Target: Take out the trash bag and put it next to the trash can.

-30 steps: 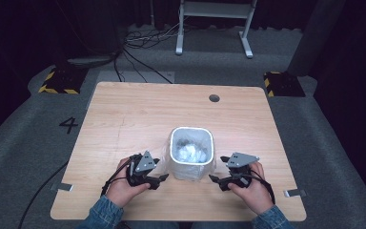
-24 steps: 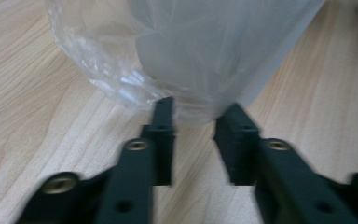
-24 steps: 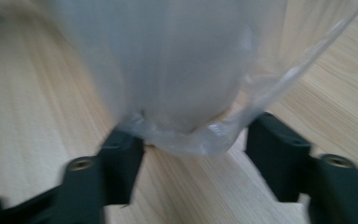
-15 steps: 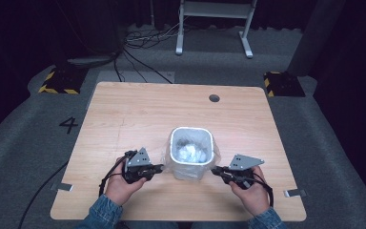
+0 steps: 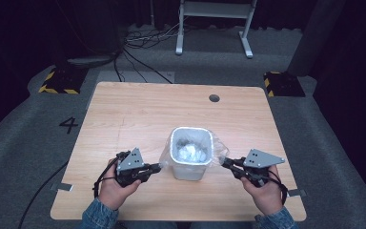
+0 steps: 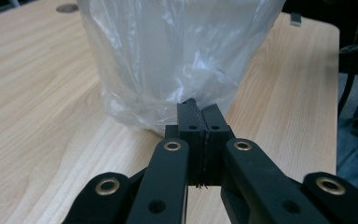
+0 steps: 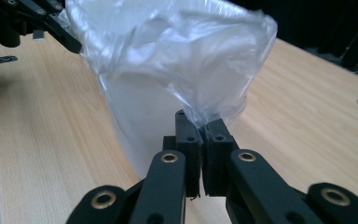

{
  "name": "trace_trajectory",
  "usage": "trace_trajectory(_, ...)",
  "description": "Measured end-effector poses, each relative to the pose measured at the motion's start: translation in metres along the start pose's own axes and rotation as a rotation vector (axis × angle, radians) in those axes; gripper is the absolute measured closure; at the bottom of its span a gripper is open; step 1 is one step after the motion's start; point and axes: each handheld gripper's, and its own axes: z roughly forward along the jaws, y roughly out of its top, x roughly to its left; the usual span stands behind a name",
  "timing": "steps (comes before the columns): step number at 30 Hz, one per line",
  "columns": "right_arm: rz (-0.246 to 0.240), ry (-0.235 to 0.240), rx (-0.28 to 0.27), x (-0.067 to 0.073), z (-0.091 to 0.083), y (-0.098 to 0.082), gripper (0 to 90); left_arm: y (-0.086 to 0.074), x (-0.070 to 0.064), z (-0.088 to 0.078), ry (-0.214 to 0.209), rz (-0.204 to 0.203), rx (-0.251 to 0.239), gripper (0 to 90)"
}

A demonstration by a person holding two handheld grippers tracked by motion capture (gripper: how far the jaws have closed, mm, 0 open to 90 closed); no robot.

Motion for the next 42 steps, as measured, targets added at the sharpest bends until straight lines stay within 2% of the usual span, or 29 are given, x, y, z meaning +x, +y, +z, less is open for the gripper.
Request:
trace_trajectory(2, -0.010, -0.003, -0.020, 0.000, -0.005, 0.005, 87.6, 0.004, -0.001, -0.005, -0.001, 0.003, -0.024, 89.1)
trace_trajectory(5, -0.014, 0.020, -0.050, -0.003, -0.008, 0.011, 87.5, 0.010, 0.000, -0.011, 0.000, 0.010, -0.042, 89.0)
trace_trajectory(12, -0.025, 0.022, -0.095, -0.006, -0.013, 0.025, 87.7, 0.021, 0.004, -0.020, -0.002, 0.005, -0.100, 89.3)
trace_trajectory(14, -0.030, 0.019, -0.104, -0.008, -0.014, 0.029, 87.8, 0.025, 0.006, -0.021, 0.003, 0.008, -0.106, 89.3)
trace_trajectory(16, -0.031, 0.015, -0.110, -0.010, -0.014, 0.032, 87.9, 0.030, 0.008, -0.021, 0.027, 0.007, -0.109, 89.4)
trace_trajectory(19, -0.024, 0.008, -0.130, -0.013, -0.013, 0.038, 88.2, 0.037, 0.011, -0.020, 0.050, -0.009, -0.128, 89.5)
trace_trajectory(25, -0.020, 0.010, -0.153, -0.016, -0.011, 0.048, 89.1, 0.050, 0.011, -0.019, 0.045, -0.004, -0.169, 89.6)
trace_trajectory(30, -0.015, -0.006, -0.140, -0.021, -0.003, 0.058, 89.3, 0.061, 0.015, -0.012, 0.071, 0.000, -0.169, 89.6)
trace_trajectory(31, -0.014, -0.011, -0.135, -0.022, 0.000, 0.060, 89.3, 0.062, 0.019, -0.008, 0.094, -0.008, -0.148, 89.6)
trace_trajectory(32, -0.014, -0.011, -0.135, -0.022, 0.000, 0.060, 89.3, 0.062, 0.019, -0.008, 0.094, -0.008, -0.148, 89.6)
trace_trajectory(35, 0.009, -0.033, -0.111, -0.031, 0.008, 0.060, 89.4, 0.057, 0.031, 0.000, 0.118, -0.056, -0.124, 89.6)
trace_trajectory(36, 0.016, -0.041, -0.105, -0.034, 0.010, 0.059, 89.4, 0.056, 0.034, 0.001, 0.121, -0.066, -0.102, 89.6)
trace_trajectory(39, 0.046, -0.050, -0.082, -0.041, 0.014, 0.055, 89.4, 0.052, 0.041, 0.002, 0.147, -0.068, -0.071, 89.6)
trace_trajectory(42, 0.060, -0.052, -0.054, -0.045, 0.020, 0.049, 89.4, 0.050, 0.045, 0.004, 0.154, -0.077, -0.050, 89.6)
